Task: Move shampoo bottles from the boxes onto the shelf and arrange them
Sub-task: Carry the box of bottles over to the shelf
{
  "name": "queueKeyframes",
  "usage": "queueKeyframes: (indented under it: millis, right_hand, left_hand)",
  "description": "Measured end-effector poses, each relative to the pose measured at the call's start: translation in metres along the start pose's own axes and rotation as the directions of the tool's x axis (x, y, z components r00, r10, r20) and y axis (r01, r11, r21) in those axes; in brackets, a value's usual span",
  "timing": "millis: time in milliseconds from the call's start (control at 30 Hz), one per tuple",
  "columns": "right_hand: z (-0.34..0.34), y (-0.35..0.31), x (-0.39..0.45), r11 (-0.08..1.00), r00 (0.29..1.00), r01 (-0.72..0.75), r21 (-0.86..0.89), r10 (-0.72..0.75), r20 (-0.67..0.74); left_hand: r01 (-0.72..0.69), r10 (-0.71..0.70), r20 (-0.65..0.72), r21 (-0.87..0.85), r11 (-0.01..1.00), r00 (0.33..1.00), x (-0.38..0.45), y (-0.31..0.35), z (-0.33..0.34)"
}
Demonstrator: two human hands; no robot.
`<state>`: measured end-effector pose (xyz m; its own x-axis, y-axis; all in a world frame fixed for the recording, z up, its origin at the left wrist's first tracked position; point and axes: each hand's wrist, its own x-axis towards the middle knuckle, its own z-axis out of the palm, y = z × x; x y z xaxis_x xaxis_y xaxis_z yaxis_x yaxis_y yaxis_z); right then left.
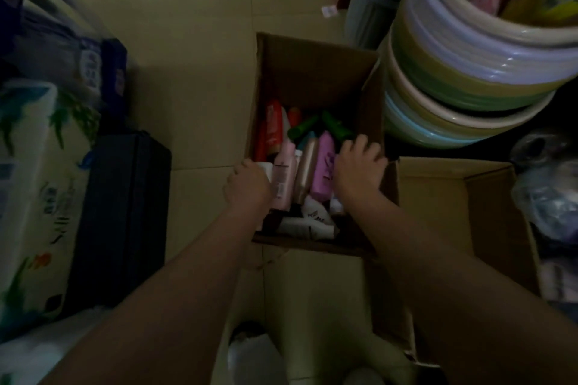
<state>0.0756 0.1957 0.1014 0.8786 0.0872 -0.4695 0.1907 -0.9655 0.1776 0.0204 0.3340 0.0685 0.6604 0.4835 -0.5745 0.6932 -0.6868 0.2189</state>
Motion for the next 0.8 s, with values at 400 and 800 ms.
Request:
queueKeyframes:
  millis: [400,800]
  right_hand:
    - [0.004,0.041,0.072,0.804,0.917,-0.363,0.471,0.218,0.333]
    - [0.019,0.052,0.08,0.815,0.931,-0.314,0.487,0.166,0.324]
  left_hand:
    - [0.152,-0.141,0.062,-0.249,0.956,0.988,0.059,0.043,-0.019]
    - [0.106,-0.108,0.048,0.037,0.994,0.993,0.08,0.022,-0.026]
